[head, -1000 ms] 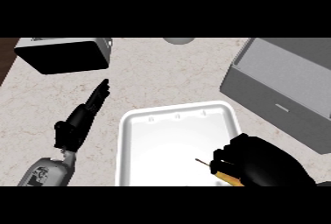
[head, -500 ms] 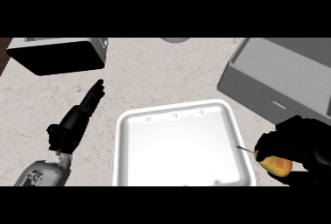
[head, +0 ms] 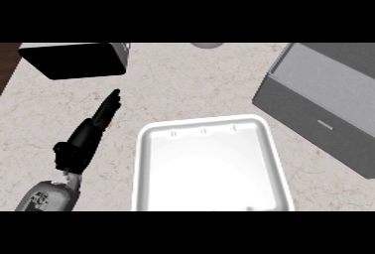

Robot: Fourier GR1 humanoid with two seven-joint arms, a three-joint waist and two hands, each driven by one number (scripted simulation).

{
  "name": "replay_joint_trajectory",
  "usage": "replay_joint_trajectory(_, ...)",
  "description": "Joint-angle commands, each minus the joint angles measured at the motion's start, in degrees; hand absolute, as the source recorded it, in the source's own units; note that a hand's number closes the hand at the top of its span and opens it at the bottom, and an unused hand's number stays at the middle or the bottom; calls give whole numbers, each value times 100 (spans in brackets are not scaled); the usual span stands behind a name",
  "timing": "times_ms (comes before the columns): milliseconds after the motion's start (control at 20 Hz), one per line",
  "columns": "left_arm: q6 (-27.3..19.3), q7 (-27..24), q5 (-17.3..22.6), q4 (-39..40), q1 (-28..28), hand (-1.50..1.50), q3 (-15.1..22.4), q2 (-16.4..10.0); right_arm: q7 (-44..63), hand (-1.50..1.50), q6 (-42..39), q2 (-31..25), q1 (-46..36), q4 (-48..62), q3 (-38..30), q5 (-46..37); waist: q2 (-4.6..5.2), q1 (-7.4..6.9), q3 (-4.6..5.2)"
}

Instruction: Pick the pear from the tray and place it in the cardboard box

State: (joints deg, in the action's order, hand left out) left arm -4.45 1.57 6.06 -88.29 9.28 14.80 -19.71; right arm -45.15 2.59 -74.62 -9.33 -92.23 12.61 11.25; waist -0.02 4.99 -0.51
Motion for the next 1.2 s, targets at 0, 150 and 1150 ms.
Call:
replay_joint_trajectory(0, -34, 152, -157, -257, 33, 0, 288, 145, -1244, 150, -1067, -419, 168, 1375, -797, 848, -3, -261, 16)
replay_joint_trajectory(150, 266, 33, -8, -1, 149, 0, 123, 16, -2070, 150, -1938, -638, 253, 2457, -1112, 938, 29, -398, 33)
replay_joint_trajectory(1150, 472, 122, -336, 246, 454, 0, 156, 587, -1764, 150, -895, 1554, -2213, 4552, -41, -1984, 42, -645, 47)
